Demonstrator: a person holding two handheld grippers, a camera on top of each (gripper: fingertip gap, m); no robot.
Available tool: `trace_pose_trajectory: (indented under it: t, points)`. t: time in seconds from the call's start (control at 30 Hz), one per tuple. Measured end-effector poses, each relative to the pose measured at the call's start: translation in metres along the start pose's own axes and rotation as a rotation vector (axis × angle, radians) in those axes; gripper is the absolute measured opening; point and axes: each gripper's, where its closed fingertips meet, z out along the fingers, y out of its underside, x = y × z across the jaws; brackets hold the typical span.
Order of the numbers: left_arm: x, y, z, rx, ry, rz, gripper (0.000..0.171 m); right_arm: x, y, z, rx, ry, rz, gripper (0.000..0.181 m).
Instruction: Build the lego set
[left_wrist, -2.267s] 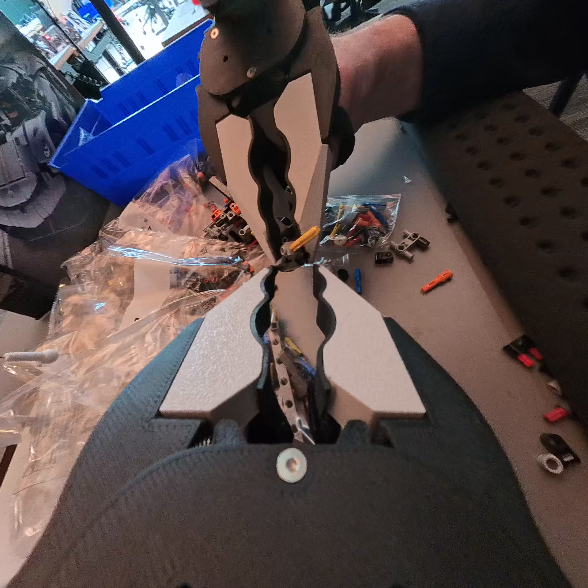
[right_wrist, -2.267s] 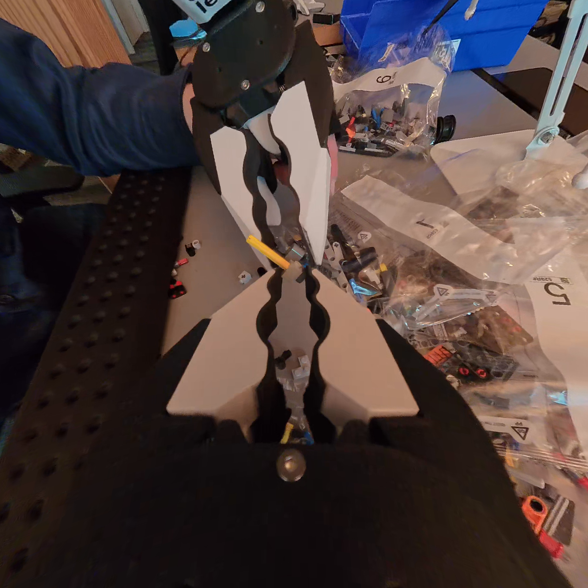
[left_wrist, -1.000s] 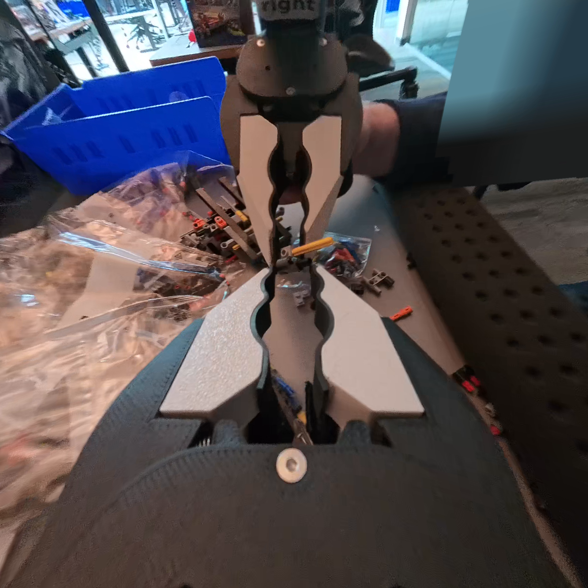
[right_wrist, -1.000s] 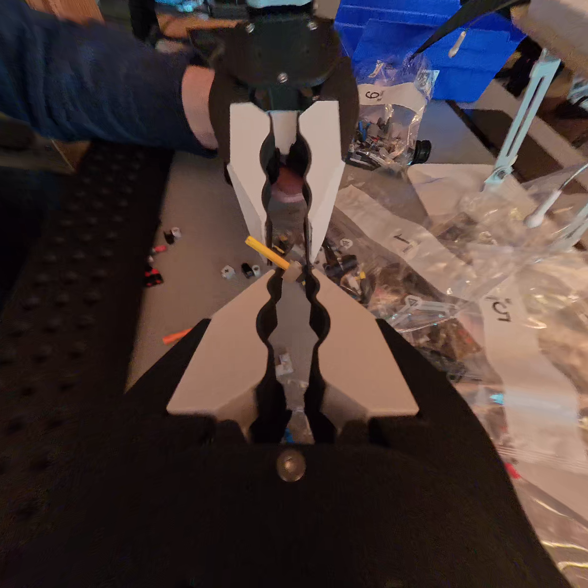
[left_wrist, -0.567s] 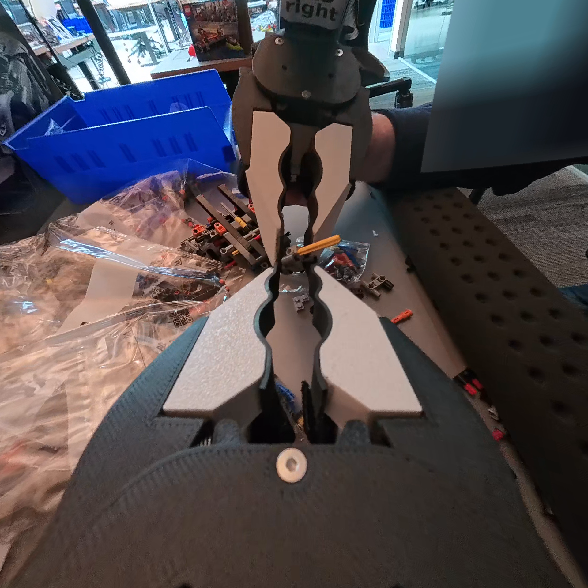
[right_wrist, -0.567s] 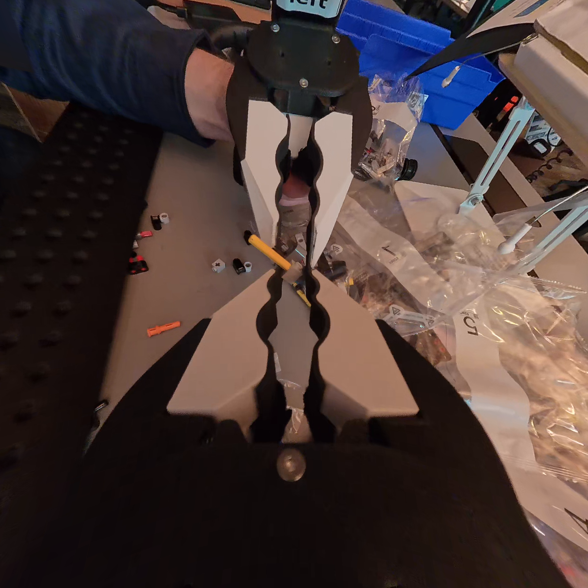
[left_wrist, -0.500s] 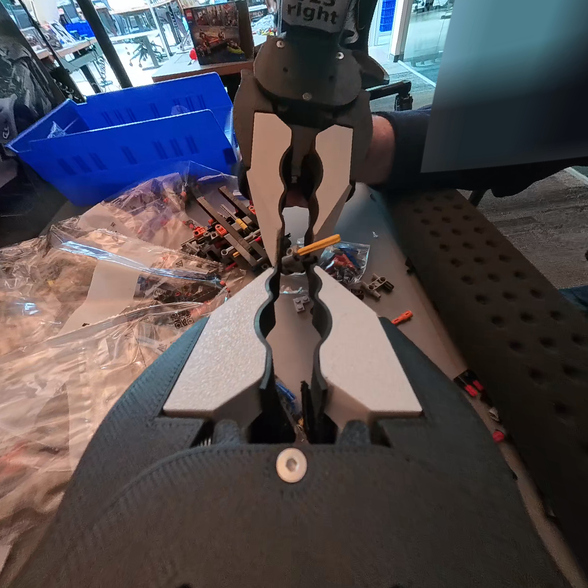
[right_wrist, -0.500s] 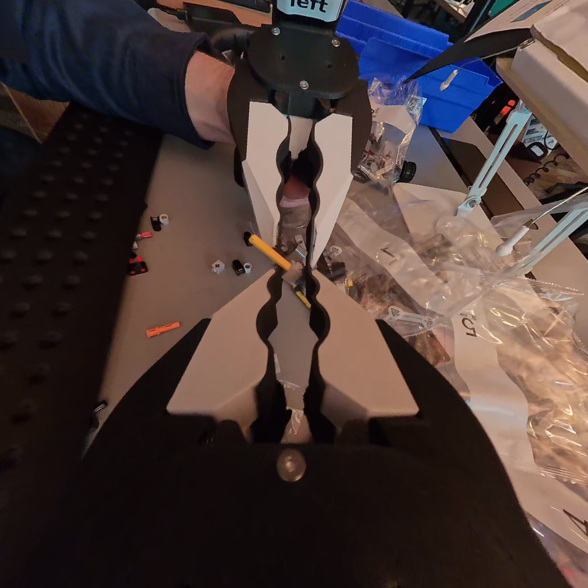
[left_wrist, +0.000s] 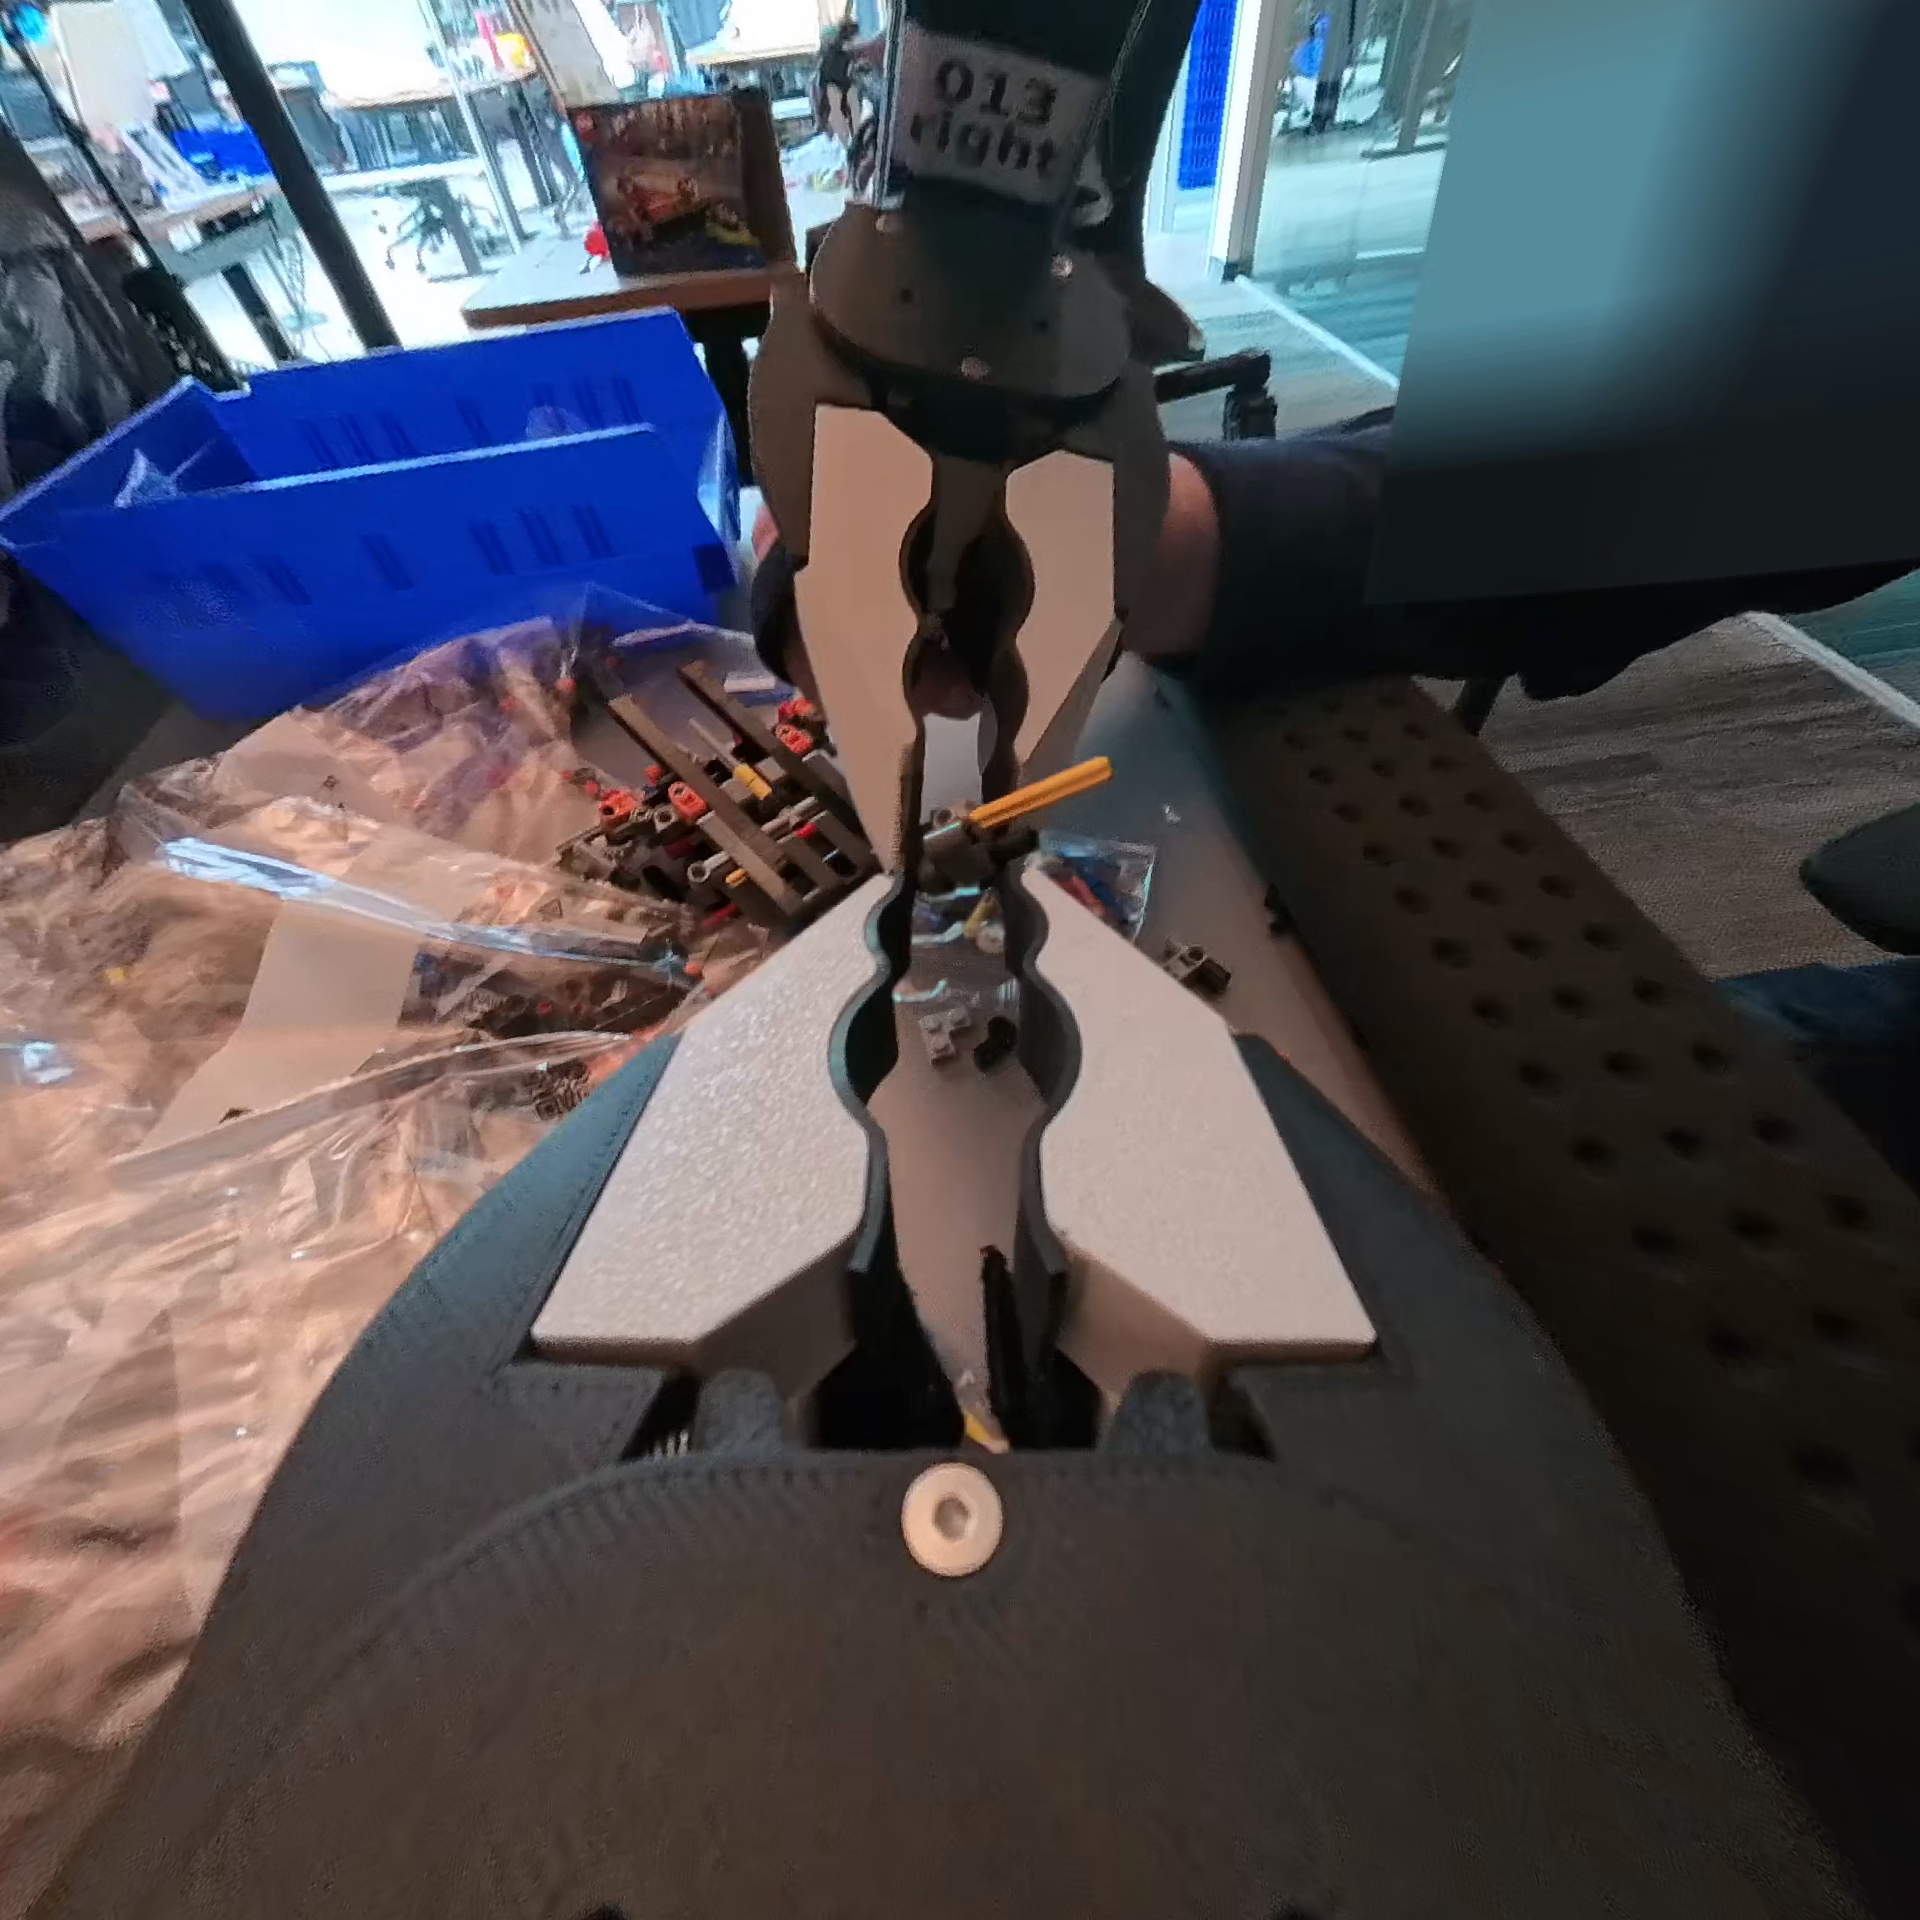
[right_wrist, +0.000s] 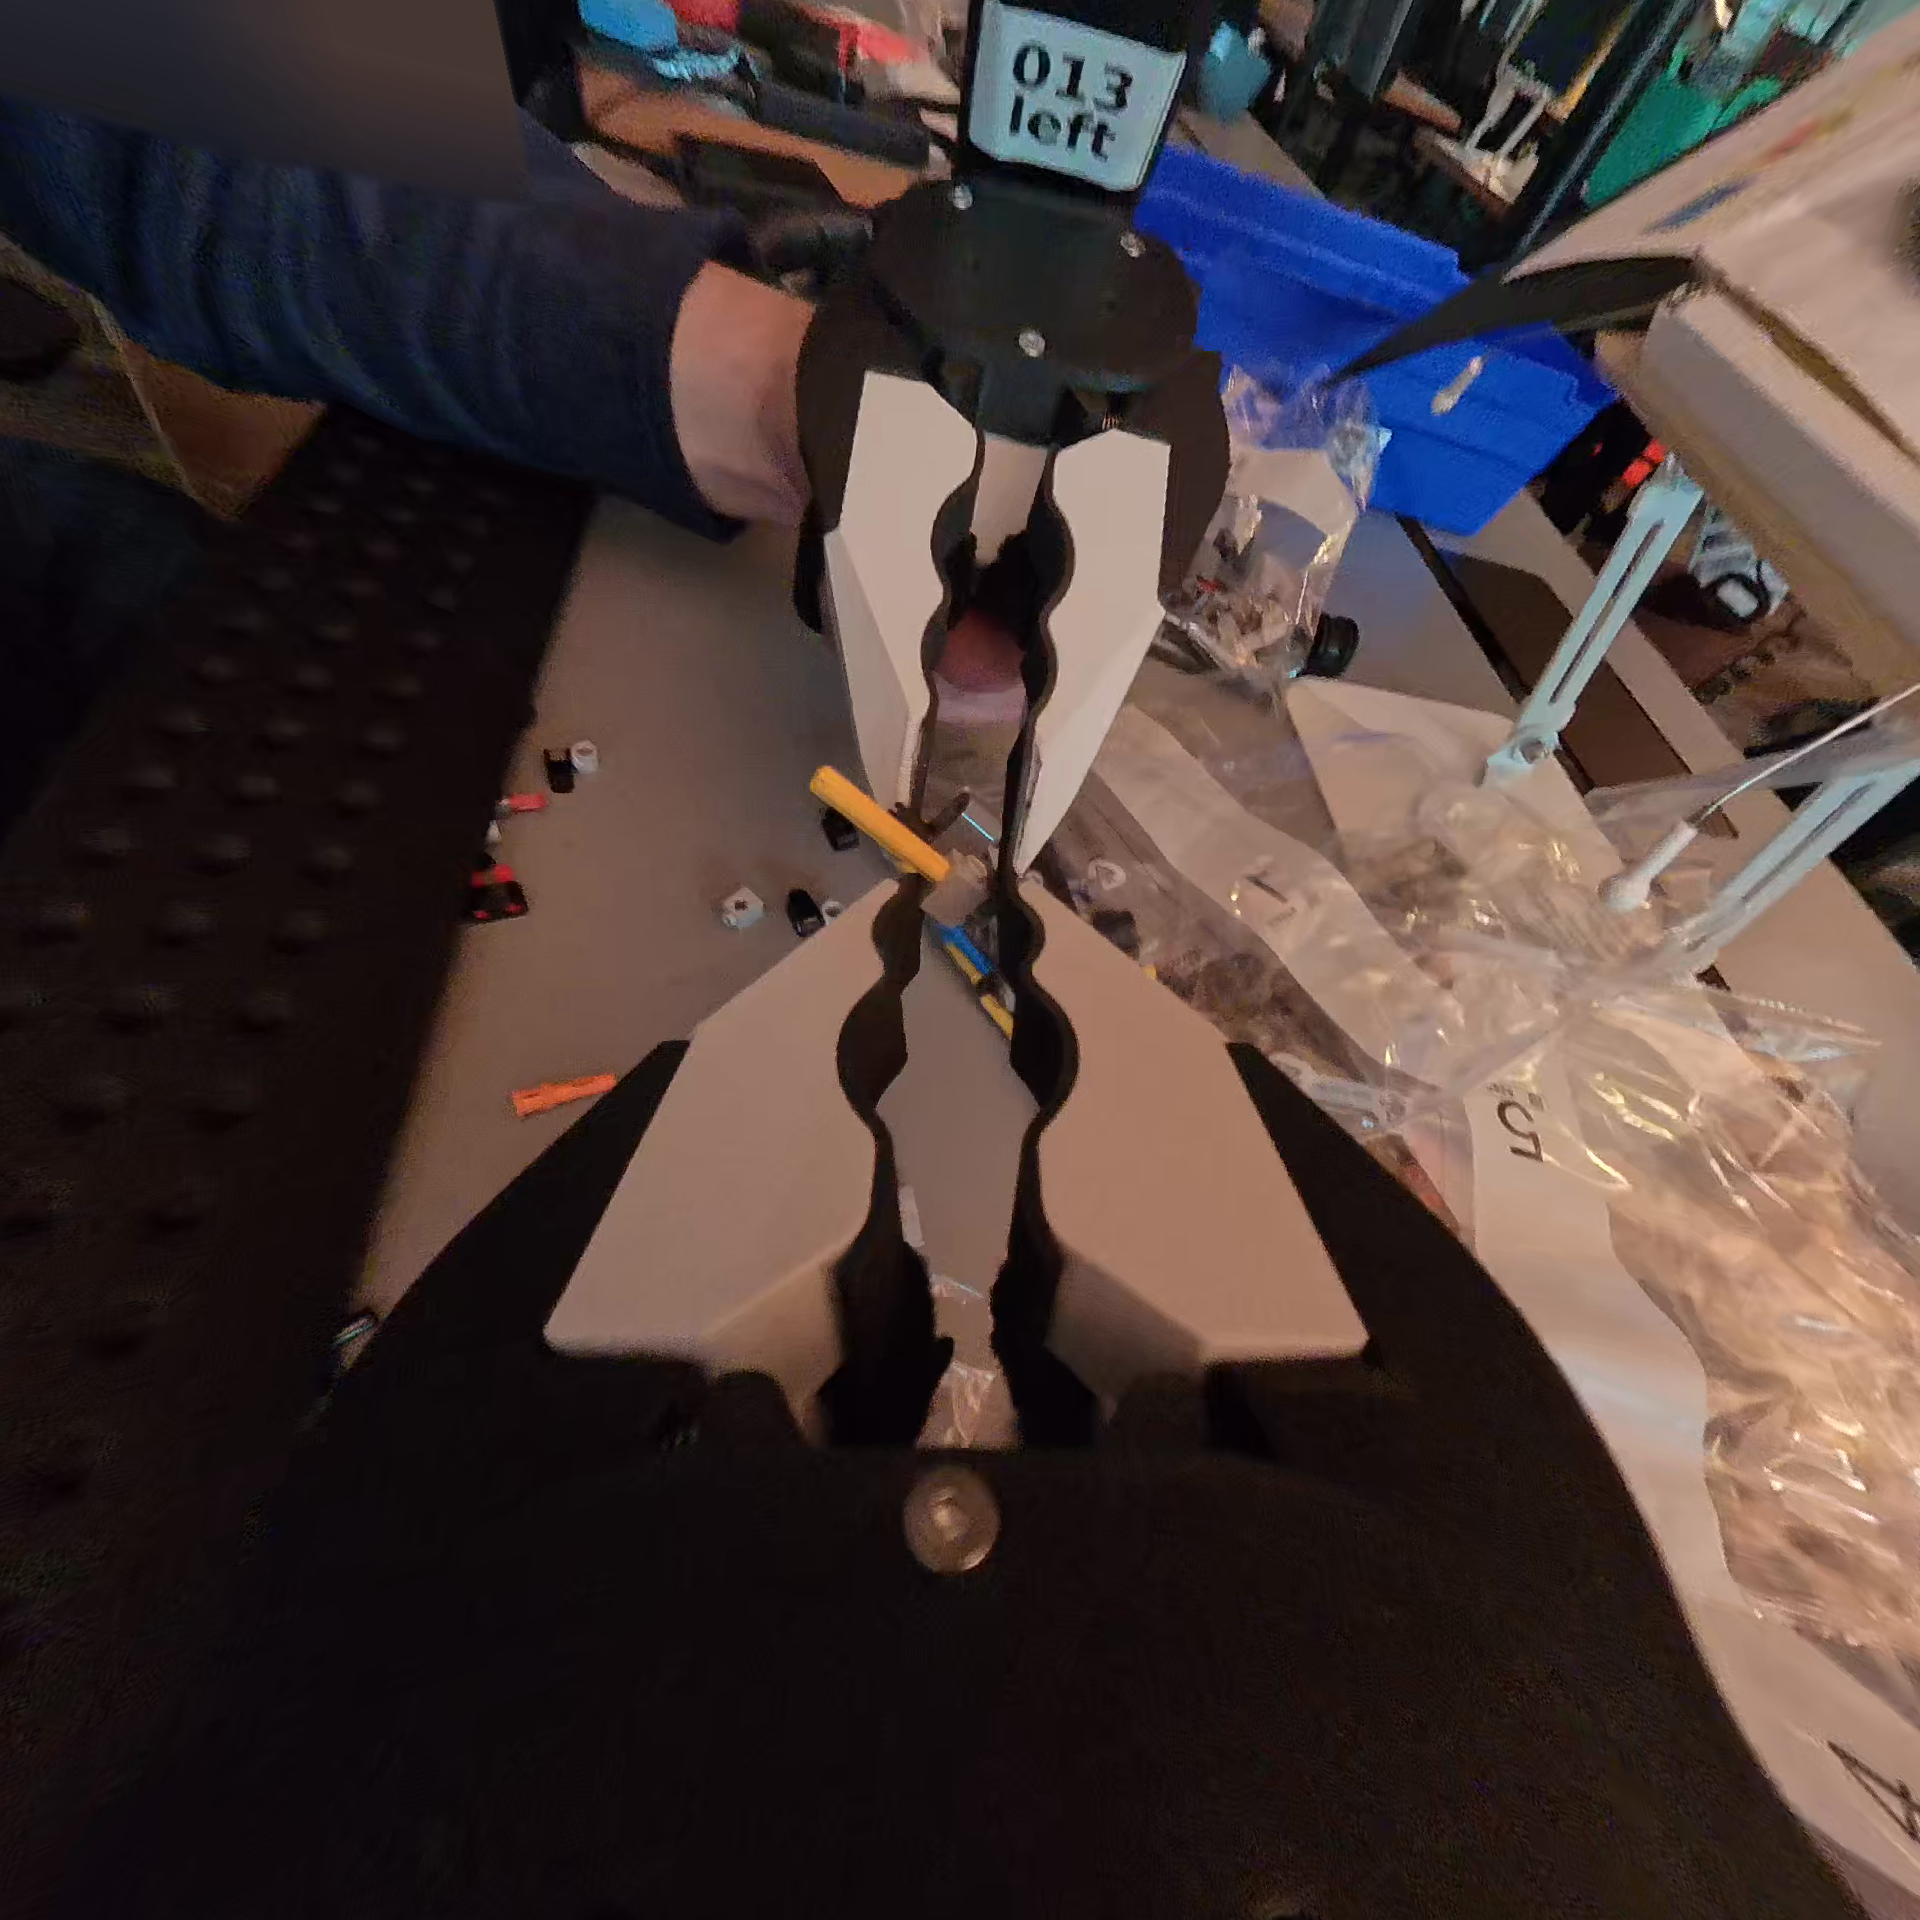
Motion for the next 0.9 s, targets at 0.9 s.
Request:
trace_pose_trajectory:
  t: [0.9]
  points:
    - [0.0068, 0.0025, -0.0024, 0.012, 0.134, -0.196, 0.025, -0.0028, 0.0062, 0.0042, -0.076, 0.048, -0.12, 0.011]
